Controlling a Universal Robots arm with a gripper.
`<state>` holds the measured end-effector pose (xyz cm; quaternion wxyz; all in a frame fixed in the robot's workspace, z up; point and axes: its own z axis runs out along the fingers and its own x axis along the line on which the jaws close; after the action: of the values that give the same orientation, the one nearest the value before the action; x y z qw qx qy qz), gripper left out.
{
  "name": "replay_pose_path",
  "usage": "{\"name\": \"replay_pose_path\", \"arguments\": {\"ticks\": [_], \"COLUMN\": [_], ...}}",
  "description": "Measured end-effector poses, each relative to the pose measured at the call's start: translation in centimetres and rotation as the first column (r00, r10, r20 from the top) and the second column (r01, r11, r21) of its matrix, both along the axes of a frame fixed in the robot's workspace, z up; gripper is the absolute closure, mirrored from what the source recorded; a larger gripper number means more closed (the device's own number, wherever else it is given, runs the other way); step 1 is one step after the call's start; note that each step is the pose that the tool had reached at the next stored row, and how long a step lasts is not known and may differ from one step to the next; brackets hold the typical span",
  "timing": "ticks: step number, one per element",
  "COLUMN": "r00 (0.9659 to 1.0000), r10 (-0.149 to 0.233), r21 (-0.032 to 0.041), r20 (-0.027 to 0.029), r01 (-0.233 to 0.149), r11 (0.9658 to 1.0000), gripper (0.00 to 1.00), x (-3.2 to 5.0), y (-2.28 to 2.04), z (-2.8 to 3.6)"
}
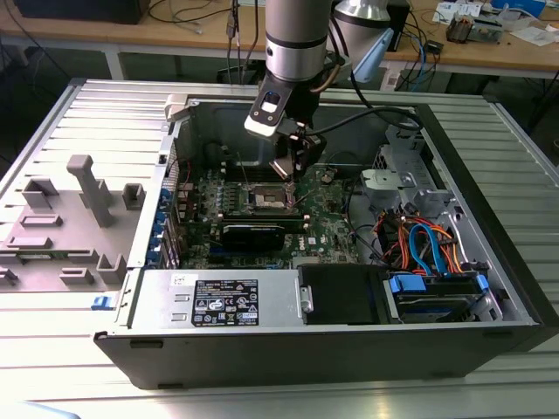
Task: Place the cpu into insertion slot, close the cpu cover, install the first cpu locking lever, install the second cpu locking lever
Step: 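Place the cpu into insertion slot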
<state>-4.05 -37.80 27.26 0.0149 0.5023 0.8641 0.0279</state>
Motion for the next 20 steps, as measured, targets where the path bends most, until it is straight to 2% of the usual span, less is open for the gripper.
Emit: {"name": "replay_pose_path", "arguments": {"ticks": [20], "r00": [0.9999], "r10": [-0.012], "r21": [0.0000], "r20": [0.0000], "r01": [0.012], "r11": [0.9999], "gripper": [0.45], "x": [0.00], "y": [0.00], "z": [-0.06]}}
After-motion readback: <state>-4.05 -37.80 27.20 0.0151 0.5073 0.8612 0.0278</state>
